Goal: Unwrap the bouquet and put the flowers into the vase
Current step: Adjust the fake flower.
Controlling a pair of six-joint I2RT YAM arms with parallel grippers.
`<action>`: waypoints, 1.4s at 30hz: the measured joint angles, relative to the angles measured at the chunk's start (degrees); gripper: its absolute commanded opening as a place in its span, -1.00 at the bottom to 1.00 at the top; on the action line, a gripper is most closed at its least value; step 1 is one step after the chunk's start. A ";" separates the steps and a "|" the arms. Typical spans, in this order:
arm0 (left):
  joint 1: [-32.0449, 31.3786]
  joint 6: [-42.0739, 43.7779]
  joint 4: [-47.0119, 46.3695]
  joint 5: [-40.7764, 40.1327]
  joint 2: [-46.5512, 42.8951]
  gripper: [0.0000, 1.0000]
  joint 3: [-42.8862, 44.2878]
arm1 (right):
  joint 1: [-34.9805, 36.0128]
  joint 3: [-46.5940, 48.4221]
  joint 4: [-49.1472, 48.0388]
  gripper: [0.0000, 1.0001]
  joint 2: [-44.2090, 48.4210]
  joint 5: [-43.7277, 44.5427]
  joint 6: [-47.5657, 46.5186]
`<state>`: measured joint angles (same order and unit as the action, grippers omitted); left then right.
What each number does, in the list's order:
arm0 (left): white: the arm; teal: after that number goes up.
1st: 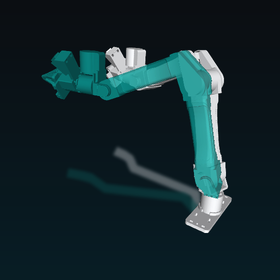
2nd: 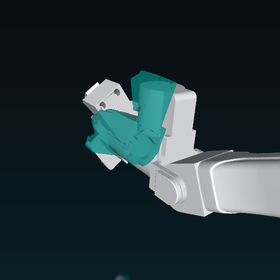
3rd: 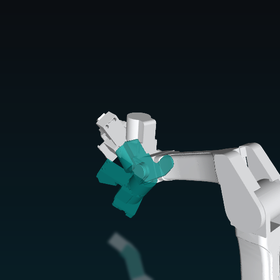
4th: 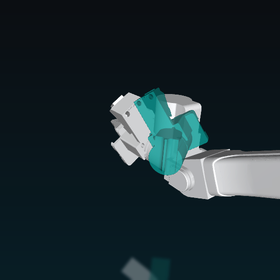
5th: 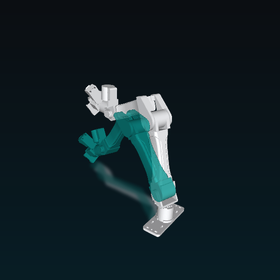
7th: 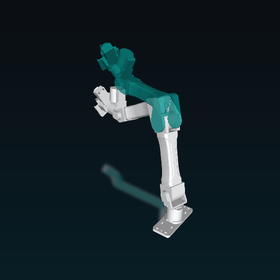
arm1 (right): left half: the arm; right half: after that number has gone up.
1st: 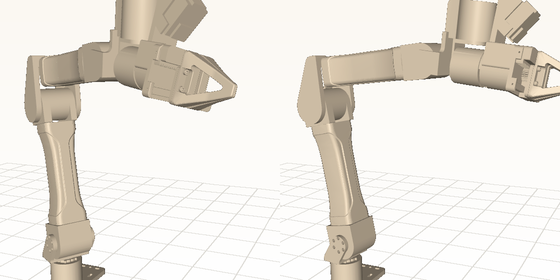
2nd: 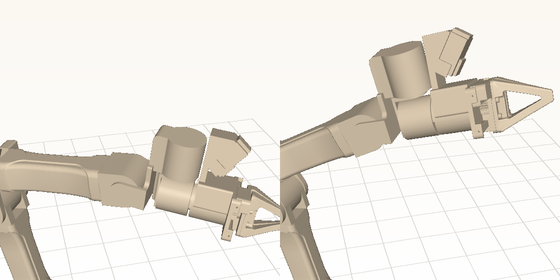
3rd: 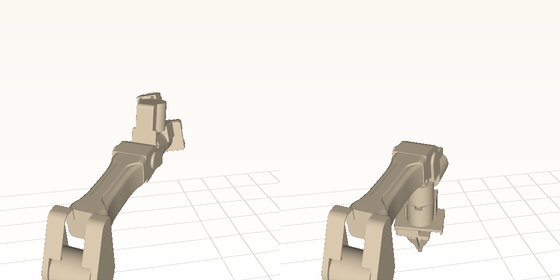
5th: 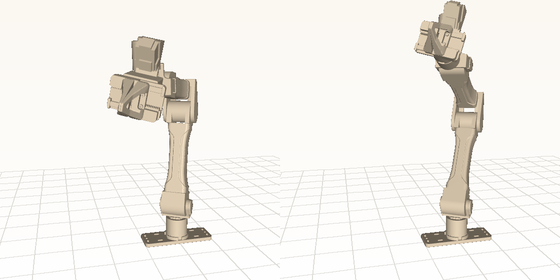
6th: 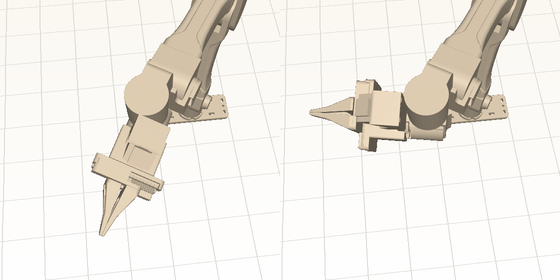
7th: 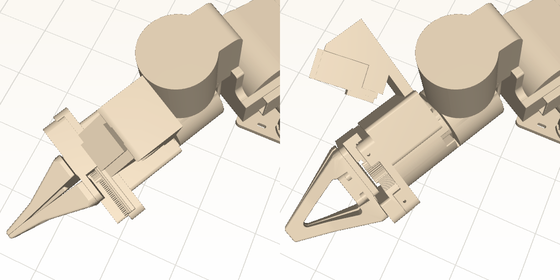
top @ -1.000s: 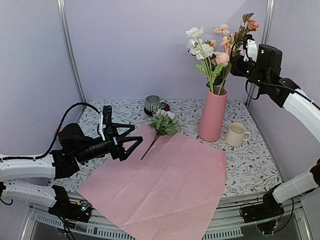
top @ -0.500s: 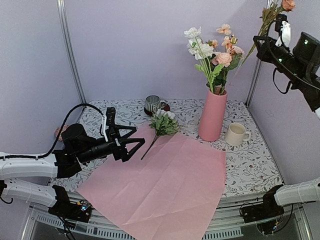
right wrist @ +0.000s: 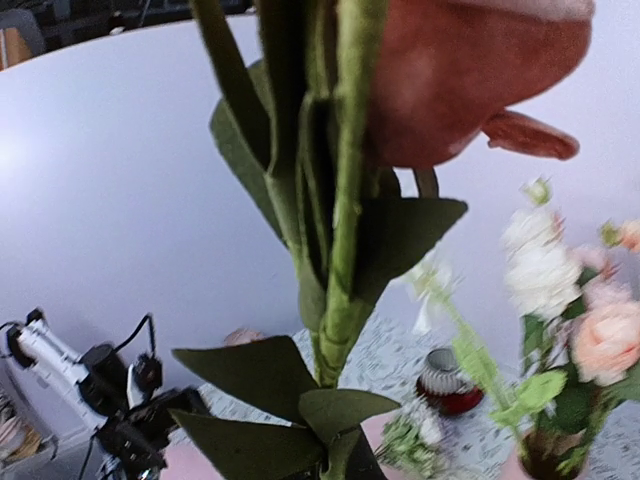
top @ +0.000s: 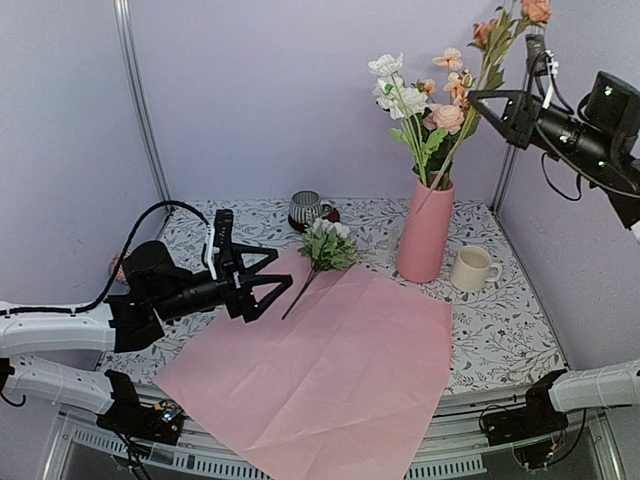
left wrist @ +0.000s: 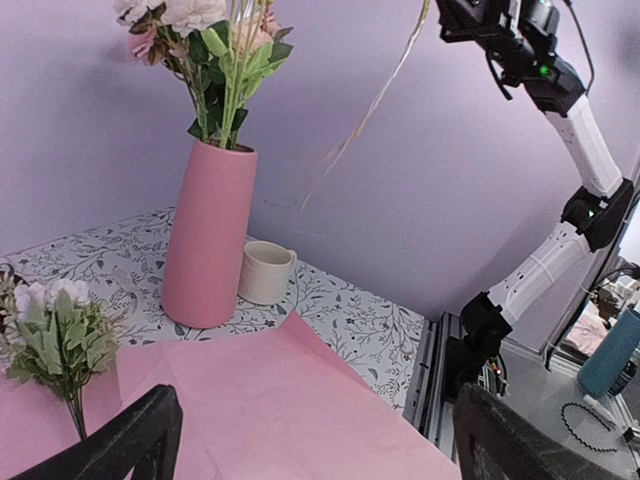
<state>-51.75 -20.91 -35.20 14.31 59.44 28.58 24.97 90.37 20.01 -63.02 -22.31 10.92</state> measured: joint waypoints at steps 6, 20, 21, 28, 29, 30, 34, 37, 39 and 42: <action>-0.07 2.95 0.68 6.01 5.22 0.94 5.77 | 1.88 -10.84 -3.34 -0.95 -2.47 -14.19 4.90; -4.96 10.75 4.33 12.35 23.28 0.78 21.51 | 15.50 -14.71 -13.70 -0.95 -4.90 -20.48 7.52; -5.22 10.99 4.61 12.92 24.35 0.74 22.29 | 15.87 -14.71 -14.23 -0.95 -5.05 -20.52 7.50; -6.78 12.33 6.19 18.40 27.98 0.61 24.61 | 16.39 -14.71 -15.47 -0.94 -5.77 -20.74 7.50; -6.86 12.41 6.40 19.34 28.06 0.66 24.61 | 16.39 -14.71 -15.61 -0.95 -5.77 -20.76 7.48; -6.99 12.50 6.45 20.04 28.06 0.68 24.59 | 16.39 -14.71 -15.76 -0.95 -5.77 -20.74 7.45; -7.34 12.59 6.01 22.75 28.04 0.79 24.24 | 16.39 -14.71 -15.89 -0.94 -5.77 -20.74 7.30; -7.54 12.48 4.70 23.43 27.52 0.83 22.34 | 16.41 -14.71 -15.91 -0.94 -5.77 -20.74 7.19; -7.56 12.41 3.91 23.06 26.64 0.84 20.83 | 16.44 -14.71 -15.91 -0.95 -5.77 -20.72 7.06; -7.56 12.28 2.38 21.57 24.02 0.85 17.84 | 16.55 -14.71 -15.87 -0.94 -5.77 -20.70 6.78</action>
<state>-59.31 -8.62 -32.82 35.88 83.46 46.41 41.52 75.66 4.14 -68.79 -43.00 17.69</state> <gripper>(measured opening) 0.920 0.030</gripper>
